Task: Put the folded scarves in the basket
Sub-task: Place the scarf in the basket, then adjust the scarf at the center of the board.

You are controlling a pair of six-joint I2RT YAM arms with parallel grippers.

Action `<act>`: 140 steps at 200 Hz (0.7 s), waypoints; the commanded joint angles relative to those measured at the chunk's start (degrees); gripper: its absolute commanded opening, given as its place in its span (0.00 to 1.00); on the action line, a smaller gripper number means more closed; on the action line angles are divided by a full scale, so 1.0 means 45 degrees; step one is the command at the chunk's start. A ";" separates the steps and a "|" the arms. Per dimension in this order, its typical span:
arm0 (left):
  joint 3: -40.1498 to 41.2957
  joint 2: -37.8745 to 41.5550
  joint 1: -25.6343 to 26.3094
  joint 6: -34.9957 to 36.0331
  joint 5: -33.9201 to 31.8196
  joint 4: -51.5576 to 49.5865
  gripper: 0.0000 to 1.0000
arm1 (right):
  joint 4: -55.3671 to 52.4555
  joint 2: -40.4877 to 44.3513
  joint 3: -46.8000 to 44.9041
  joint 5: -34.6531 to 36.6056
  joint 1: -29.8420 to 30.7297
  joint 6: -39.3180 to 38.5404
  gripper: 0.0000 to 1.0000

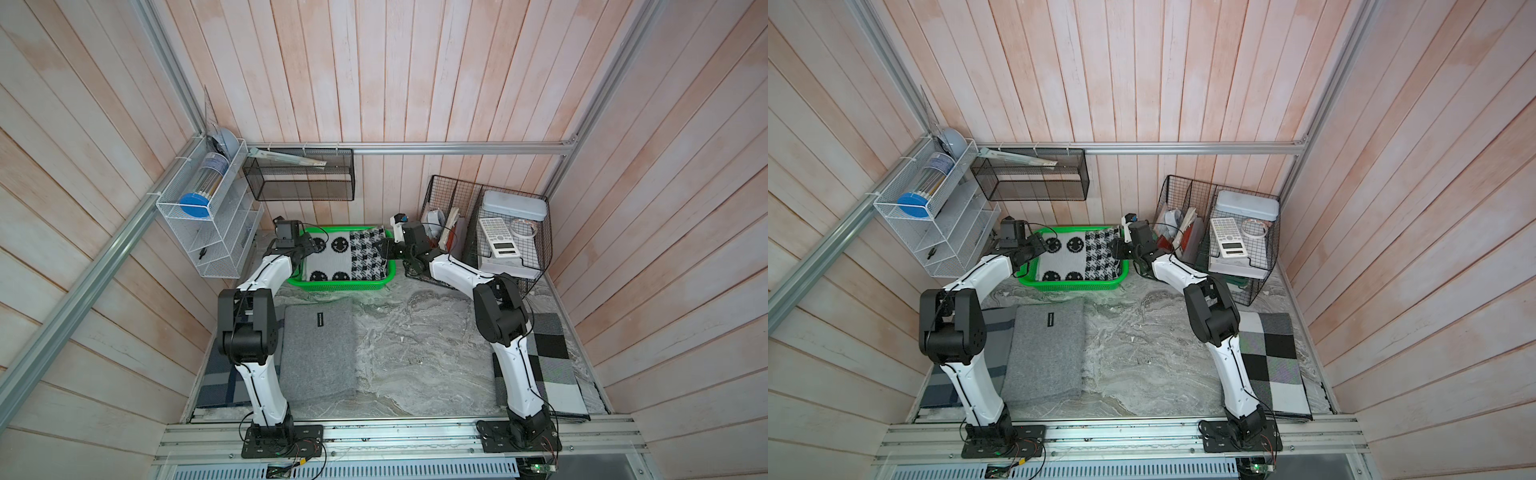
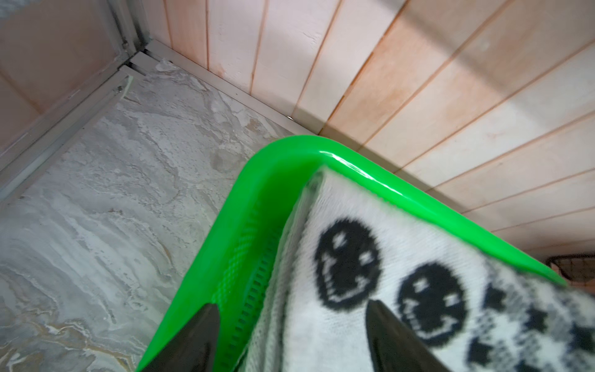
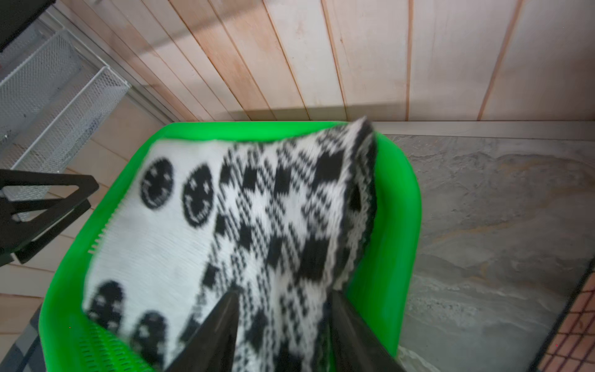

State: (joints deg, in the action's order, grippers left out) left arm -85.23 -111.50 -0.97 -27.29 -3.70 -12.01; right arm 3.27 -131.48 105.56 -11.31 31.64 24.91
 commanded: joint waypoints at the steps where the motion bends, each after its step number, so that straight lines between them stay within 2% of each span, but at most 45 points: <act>1: -0.0305 0.0797 -0.0121 -0.0392 -0.0217 -0.0042 0.89 | -0.0300 0.0374 -0.0007 0.0266 -0.0040 -0.0202 0.65; 29: -0.0177 0.1792 0.0042 -0.0766 0.0323 -0.0397 0.89 | 0.0340 0.1578 -0.1340 0.0253 0.0024 -0.0087 0.67; 60: 0.0802 0.3579 0.0961 -0.1071 0.0561 -0.0955 0.89 | 0.1339 0.3765 -0.3789 0.0122 0.0264 0.0225 0.67; 123: 0.6376 0.8925 0.3287 -0.3174 -0.0158 -0.1804 0.89 | 0.2699 0.8407 -0.9535 -0.0279 0.1176 0.2076 0.67; 140: 0.7678 1.0276 0.3775 -0.3772 -0.0459 -0.2307 0.88 | 0.2812 0.9168 -1.0529 0.0220 0.1779 0.2439 0.70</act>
State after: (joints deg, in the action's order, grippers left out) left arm -57.23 -71.02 14.02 -38.94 -3.01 -17.63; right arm 14.15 -93.19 63.44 -11.79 36.75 31.88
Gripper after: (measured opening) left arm 0.893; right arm 0.679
